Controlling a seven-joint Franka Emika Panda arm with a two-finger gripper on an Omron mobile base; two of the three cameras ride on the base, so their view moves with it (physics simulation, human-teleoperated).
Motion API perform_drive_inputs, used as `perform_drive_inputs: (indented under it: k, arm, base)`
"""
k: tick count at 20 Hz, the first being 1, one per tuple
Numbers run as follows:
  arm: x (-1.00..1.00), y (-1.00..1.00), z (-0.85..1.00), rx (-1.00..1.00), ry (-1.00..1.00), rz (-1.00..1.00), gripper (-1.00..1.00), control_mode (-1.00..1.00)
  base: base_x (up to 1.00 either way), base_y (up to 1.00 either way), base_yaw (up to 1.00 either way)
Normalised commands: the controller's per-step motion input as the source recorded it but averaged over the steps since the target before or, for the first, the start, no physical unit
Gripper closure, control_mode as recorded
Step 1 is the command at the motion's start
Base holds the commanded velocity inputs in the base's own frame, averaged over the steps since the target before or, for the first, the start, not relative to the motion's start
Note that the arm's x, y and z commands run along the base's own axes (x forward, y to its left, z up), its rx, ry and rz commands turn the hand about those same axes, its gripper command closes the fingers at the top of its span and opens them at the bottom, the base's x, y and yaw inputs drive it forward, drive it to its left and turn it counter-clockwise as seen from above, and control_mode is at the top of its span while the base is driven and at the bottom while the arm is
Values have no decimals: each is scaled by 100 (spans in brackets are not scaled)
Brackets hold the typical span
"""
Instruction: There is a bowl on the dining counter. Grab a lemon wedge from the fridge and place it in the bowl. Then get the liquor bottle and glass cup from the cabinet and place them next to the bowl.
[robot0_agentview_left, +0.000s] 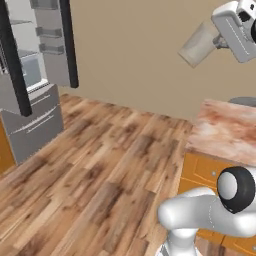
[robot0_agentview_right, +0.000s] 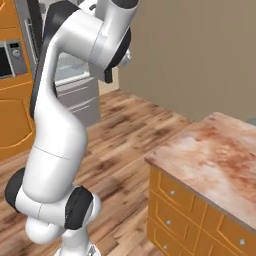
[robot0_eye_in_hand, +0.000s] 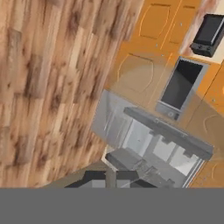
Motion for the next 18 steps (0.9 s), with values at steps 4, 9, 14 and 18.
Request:
perform_drive_inputs:
  k: [4,9,14,18]
  arm:
    - [0,0,0,0,0,0,100,100]
    - [0,0,0,0,0,0,100,100]
    - [0,0,0,0,0,0,100,100]
    - [0,0,0,0,0,0,100,100]
  base:
    - [70,15,-47]
    - [62,33,-48]
    - [57,45,-49]
    - [50,58,-48]
